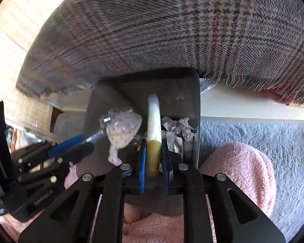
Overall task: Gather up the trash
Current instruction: 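Open both tools to drop the tray and tube into the bin, then raise both open tools back over the table toward the red can and caps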
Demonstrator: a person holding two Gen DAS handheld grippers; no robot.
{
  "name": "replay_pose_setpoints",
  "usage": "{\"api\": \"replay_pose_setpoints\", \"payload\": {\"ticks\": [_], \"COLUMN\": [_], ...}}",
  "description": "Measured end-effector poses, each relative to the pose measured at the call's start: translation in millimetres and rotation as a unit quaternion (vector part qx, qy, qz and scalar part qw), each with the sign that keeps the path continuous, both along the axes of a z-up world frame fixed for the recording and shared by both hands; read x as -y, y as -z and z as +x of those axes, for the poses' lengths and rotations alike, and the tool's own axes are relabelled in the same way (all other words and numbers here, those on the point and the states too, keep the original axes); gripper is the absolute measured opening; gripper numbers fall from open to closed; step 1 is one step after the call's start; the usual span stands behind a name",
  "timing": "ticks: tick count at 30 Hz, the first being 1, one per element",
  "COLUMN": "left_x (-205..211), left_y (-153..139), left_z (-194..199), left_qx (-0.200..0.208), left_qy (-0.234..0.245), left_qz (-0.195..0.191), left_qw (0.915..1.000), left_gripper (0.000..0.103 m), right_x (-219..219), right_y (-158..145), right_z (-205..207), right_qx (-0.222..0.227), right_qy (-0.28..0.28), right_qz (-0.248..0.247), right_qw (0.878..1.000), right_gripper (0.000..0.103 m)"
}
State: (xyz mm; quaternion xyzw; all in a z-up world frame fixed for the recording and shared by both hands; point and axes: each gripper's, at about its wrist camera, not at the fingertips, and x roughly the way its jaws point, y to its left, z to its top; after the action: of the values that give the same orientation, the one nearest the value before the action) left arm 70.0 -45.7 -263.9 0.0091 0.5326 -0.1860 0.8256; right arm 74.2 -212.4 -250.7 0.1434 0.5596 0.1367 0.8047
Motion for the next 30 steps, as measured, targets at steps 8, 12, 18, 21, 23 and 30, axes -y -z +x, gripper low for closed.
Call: {"api": "replay_pose_setpoints", "payload": {"ticks": [8,12,18,21,23,30], "left_x": [-10,-19,-32,-33,-33,-33], "left_y": [-6,-20,-44,-52,-60,-90], "left_z": [3,1,-2,2,2,5], "left_qx": [0.014,0.038,0.090,0.095,0.105,0.122], "left_qy": [-0.006,-0.012,-0.037,-0.045,-0.048,-0.056], "left_qz": [0.012,0.006,0.016,0.012,0.013,0.010], "left_qw": [0.9998,0.9992,0.9951,0.9944,0.9932,0.9909], "left_gripper": [0.063,0.086,0.092,0.092,0.092,0.095], "right_x": [11,19,27,29,32,53], "right_y": [-4,-16,-48,-71,-84,-120], "right_z": [5,2,-6,-13,-16,-21], "right_qx": [0.013,0.042,0.121,0.176,0.192,0.219], "right_qy": [0.030,0.052,0.087,0.093,0.095,0.111], "right_qz": [0.012,0.005,-0.044,-0.093,-0.098,-0.080], "right_qw": [0.999,0.998,0.988,0.975,0.972,0.966], "right_gripper": [0.076,0.098,0.099,0.099,0.099,0.100]}}
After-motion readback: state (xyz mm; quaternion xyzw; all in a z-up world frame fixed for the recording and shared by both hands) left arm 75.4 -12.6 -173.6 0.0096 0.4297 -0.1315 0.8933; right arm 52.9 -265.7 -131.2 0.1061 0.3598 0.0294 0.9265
